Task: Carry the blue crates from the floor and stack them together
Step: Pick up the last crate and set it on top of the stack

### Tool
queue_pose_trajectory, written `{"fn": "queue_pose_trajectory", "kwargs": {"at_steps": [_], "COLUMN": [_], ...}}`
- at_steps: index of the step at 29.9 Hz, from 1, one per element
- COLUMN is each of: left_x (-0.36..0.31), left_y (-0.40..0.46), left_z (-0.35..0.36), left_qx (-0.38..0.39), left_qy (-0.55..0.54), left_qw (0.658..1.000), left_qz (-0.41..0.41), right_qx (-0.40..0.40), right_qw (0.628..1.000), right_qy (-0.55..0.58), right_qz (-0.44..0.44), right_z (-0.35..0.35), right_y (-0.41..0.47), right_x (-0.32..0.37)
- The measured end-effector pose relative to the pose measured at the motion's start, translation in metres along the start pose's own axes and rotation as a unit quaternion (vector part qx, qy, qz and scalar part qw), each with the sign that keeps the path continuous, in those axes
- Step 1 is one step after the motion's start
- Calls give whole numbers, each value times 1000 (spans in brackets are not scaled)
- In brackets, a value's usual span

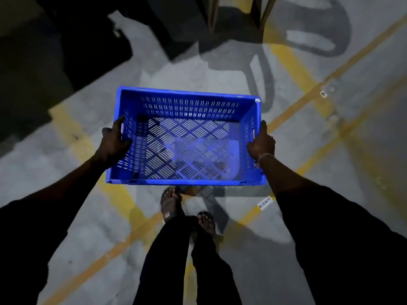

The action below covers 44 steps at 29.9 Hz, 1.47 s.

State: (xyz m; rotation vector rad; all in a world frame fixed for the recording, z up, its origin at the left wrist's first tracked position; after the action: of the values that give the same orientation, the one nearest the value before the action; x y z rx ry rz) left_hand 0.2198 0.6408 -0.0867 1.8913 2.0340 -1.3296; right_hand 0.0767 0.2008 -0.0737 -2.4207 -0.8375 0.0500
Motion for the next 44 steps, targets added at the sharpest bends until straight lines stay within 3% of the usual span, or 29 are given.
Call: {"fn": "queue_pose_trajectory", "kwargs": {"at_steps": [13,19,30,44], "left_x": [-34,-2,147,376], "left_y": [-253,-395,-606,-893], "left_z": [-152,-201,-216,-193], "left_qx": [-126,-244,-392,-493], "left_qy": [-86,-112,-146,-216], "left_qw": [988,962,895,817], "left_qz": [-10,-51,-157,-205], "right_qx": [-56,-78,-10,51], "right_qw": [986,954,871,749], "right_qy": [-2,-32,-48,-149], "right_qz": [-160,-287,-489,-644], "right_z": [-157,-184,-119,59], "right_y": [-162,-255,-432,-732], "right_x": [72,121,215,285]}}
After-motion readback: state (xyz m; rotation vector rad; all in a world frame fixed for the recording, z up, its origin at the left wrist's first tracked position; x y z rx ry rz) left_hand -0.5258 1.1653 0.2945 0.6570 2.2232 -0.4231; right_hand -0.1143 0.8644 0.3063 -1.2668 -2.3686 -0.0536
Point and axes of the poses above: each hand's wrist, its own y-axis towards the middle knuckle, its own z-axis out of the palm, x = y × z, the point moved 3 cm from there along y, towards the middle knuckle, and after that the axes turned 8 degrees about -y, right-handed, at the moved point
